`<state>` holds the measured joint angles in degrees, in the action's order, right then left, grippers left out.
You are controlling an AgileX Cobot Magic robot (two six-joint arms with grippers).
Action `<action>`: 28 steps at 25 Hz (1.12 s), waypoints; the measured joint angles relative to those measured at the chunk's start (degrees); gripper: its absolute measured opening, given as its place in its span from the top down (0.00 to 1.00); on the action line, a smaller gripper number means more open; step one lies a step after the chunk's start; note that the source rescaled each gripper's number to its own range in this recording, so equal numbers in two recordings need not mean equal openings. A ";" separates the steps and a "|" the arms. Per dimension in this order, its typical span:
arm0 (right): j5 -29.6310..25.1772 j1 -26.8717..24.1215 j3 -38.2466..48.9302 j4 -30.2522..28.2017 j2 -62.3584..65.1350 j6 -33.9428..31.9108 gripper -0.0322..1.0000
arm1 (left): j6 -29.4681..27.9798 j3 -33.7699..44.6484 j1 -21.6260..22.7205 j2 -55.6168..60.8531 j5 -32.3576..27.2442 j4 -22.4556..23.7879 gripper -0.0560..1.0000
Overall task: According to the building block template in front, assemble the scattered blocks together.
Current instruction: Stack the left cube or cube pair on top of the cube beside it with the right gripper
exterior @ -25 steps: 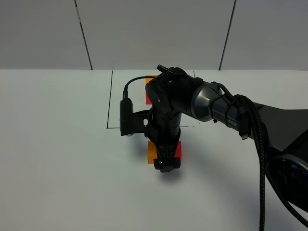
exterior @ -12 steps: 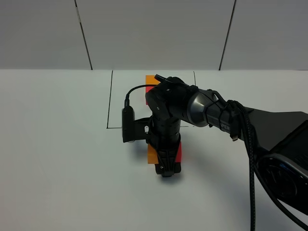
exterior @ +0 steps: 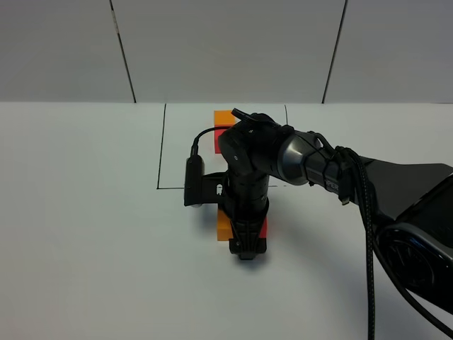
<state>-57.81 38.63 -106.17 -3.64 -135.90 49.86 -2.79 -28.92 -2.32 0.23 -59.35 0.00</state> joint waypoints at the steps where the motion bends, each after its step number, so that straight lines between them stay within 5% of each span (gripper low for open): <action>1: -0.07 0.00 0.00 0.15 0.00 0.00 0.22 | 0.00 0.00 0.00 0.00 0.00 0.00 0.41; 12: 0.61 0.00 0.00 0.68 0.00 -0.19 0.31 | 0.00 0.00 0.00 0.00 0.00 0.00 0.41; 17: 1.68 0.06 0.00 1.43 0.00 -1.15 0.54 | 0.00 0.00 0.00 0.00 0.00 0.00 0.41; 22: 1.85 0.06 0.00 1.66 -0.06 -1.96 0.96 | 0.00 0.00 0.00 0.00 0.00 0.00 0.41; 28: 1.85 0.06 0.00 1.50 -0.06 -4.74 0.96 | 0.00 0.00 0.00 0.00 0.00 0.00 0.41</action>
<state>-55.96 38.68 -106.17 -2.15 -135.97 45.12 -2.79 -28.92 -2.32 0.23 -59.35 0.00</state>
